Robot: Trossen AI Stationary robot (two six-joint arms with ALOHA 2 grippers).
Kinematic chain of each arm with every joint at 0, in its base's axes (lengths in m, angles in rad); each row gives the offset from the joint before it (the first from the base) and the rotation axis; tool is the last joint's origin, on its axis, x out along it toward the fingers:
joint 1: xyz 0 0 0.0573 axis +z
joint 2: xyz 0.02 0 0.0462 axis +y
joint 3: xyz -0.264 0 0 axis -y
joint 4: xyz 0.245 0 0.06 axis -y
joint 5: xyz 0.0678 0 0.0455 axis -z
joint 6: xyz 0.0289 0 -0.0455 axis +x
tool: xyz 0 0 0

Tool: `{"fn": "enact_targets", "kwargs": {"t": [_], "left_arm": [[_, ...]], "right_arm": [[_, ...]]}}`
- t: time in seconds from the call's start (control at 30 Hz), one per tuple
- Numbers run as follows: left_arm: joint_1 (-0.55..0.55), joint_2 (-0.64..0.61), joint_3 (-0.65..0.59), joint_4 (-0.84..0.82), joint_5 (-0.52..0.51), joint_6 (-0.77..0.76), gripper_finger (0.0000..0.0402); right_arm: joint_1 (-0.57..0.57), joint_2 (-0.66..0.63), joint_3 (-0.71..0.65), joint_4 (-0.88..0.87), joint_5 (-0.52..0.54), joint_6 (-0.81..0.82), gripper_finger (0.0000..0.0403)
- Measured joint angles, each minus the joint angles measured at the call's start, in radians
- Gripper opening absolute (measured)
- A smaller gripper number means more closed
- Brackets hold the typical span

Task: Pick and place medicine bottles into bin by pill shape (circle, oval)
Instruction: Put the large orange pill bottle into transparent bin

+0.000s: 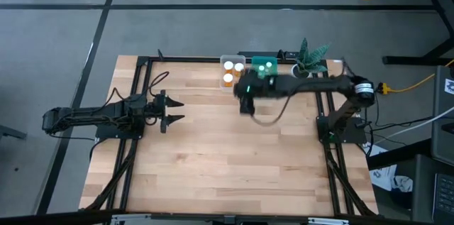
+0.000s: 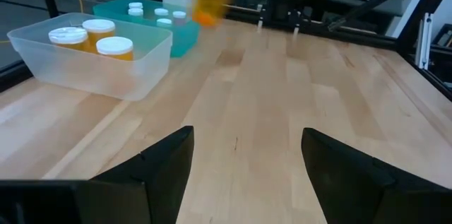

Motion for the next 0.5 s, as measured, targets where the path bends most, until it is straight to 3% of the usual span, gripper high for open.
{"fn": "enact_targets", "kwargs": {"t": [0.1,0.23,0.33,0.5], "left_arm": [[0.0,0.0,0.0,0.0,0.0,0.0,0.0254],[0.0,0.0,0.0,-0.003,-0.017,0.001,0.0254],[0.0,0.0,0.0,-0.005,-0.032,0.001,0.0254],[0.0,0.0,0.0,-0.005,-0.032,0.0,0.0254]], "right_arm": [[-0.115,-0.025,-0.012,0.059,-0.002,0.02,0.0212],[-0.24,0.004,-0.024,0.103,-0.133,0.048,0.0212],[-0.285,0.048,-0.024,0.128,-0.205,0.061,0.0212],[-0.306,0.109,-0.025,0.144,-0.209,0.034,0.0213]]}}
